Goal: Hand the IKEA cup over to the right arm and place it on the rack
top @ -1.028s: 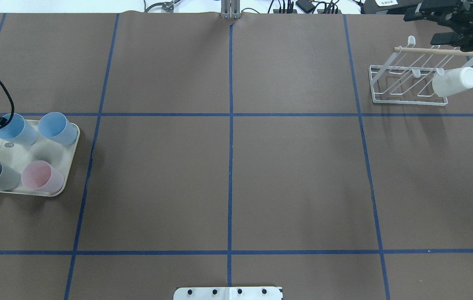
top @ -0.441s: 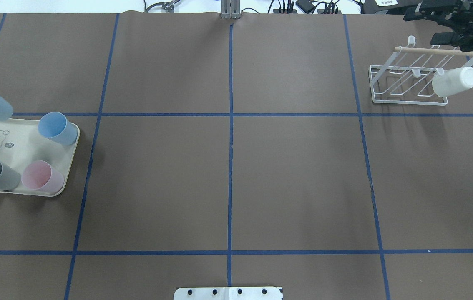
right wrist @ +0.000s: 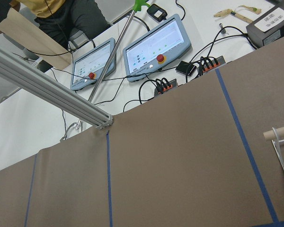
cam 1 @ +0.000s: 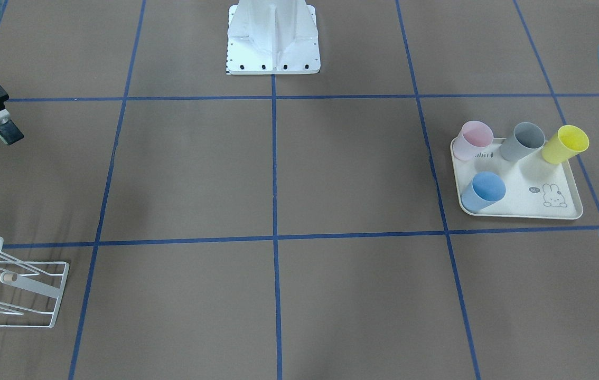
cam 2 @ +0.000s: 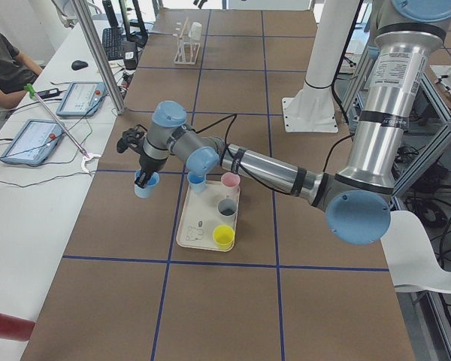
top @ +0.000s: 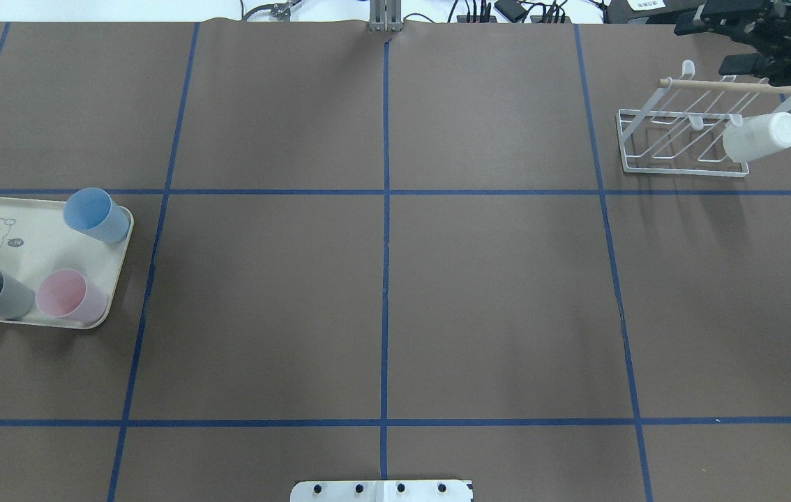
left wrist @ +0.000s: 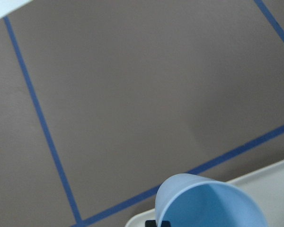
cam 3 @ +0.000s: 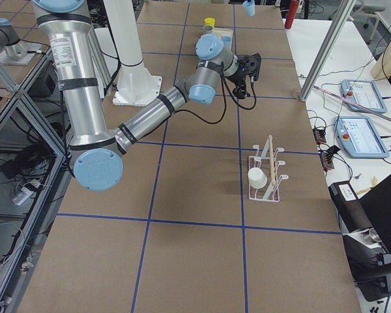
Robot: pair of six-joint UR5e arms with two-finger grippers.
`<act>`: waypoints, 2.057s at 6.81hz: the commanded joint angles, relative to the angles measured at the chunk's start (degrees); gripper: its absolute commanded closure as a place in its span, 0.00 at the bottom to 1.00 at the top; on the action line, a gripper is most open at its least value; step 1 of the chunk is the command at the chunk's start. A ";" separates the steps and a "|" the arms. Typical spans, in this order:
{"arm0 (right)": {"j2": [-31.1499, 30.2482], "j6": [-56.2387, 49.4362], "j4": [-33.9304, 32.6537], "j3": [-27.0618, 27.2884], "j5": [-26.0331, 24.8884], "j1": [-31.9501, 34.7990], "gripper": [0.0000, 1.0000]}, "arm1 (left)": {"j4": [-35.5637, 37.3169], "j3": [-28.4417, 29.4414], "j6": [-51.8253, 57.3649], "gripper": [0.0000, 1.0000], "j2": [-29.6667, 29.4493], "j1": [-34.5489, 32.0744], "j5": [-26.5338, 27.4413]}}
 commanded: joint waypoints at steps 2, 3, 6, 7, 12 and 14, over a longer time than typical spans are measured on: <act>4.51 4.96 0.09 -1.22 -0.18 -0.04 0.00 | -13.52 -2.65 -36.51 1.00 -4.73 1.93 0.25; 6.97 9.34 0.09 -1.93 -0.09 -0.04 0.00 | -21.01 -2.74 -48.30 1.00 -4.64 5.17 0.25; 8.23 21.27 12.83 -5.69 -0.26 -0.91 0.00 | -34.65 -7.48 -76.69 1.00 -5.78 16.48 0.69; 8.32 28.47 21.36 -9.11 -0.44 -1.00 0.00 | -40.63 -7.23 -85.59 1.00 -6.83 20.63 1.91; 8.84 43.39 39.88 -11.60 -21.76 -15.48 0.00 | -59.29 -6.43 -111.20 1.00 -10.53 30.42 17.02; 10.50 43.40 41.04 -11.69 -29.24 -21.63 0.00 | -63.27 -6.08 -117.67 1.00 -10.79 33.75 23.88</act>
